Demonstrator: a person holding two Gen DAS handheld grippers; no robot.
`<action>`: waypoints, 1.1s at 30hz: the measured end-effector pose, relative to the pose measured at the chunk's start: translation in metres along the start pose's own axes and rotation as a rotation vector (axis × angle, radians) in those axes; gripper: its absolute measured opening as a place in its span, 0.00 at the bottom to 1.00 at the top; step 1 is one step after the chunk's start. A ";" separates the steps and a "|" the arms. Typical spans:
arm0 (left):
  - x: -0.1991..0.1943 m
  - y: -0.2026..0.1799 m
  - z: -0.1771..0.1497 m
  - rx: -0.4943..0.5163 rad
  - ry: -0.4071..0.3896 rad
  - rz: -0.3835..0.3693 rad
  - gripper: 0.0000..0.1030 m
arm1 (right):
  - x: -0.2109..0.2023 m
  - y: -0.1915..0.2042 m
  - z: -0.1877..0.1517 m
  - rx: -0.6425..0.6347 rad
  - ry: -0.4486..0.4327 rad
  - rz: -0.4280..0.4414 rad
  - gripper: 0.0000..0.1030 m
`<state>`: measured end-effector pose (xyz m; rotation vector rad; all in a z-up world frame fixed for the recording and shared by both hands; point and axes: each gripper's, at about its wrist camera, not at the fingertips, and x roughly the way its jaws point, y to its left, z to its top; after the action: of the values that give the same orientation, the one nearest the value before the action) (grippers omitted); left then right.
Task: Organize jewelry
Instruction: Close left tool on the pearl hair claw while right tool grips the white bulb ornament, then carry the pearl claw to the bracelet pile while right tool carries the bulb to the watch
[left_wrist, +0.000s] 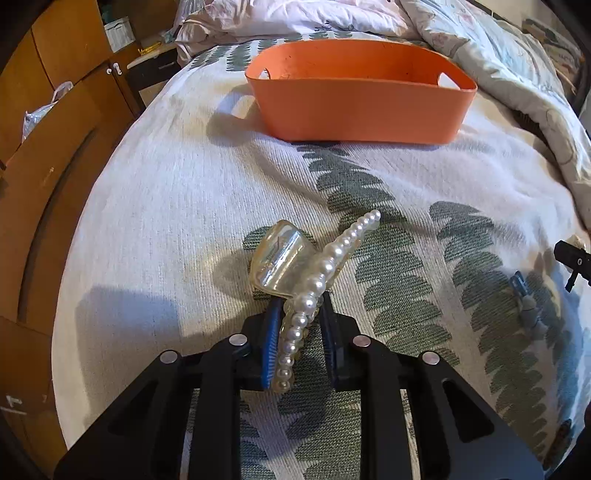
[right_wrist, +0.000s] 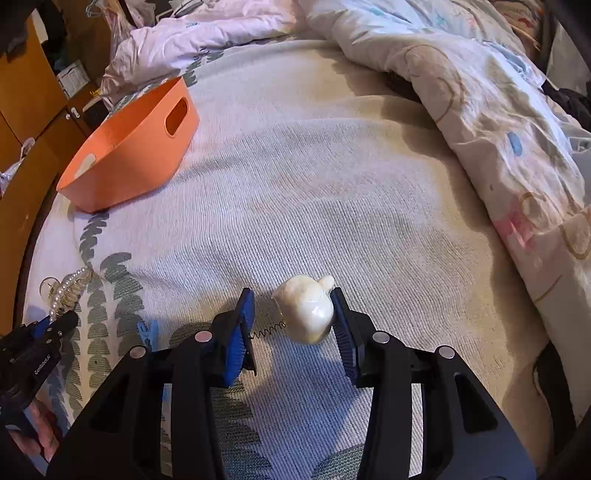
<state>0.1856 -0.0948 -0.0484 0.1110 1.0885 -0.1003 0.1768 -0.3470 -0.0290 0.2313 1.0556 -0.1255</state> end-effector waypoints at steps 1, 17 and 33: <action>-0.002 0.001 0.001 -0.007 -0.005 -0.005 0.21 | -0.002 0.000 0.001 0.003 -0.004 0.003 0.42; -0.075 0.008 0.003 -0.062 -0.132 0.010 0.21 | -0.076 0.008 -0.004 0.011 -0.081 0.050 0.42; -0.171 0.026 -0.058 -0.102 -0.206 0.018 0.21 | -0.188 0.023 -0.113 0.043 -0.154 0.163 0.42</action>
<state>0.0596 -0.0564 0.0775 0.0182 0.8852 -0.0386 -0.0055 -0.2981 0.0845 0.3404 0.8774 -0.0188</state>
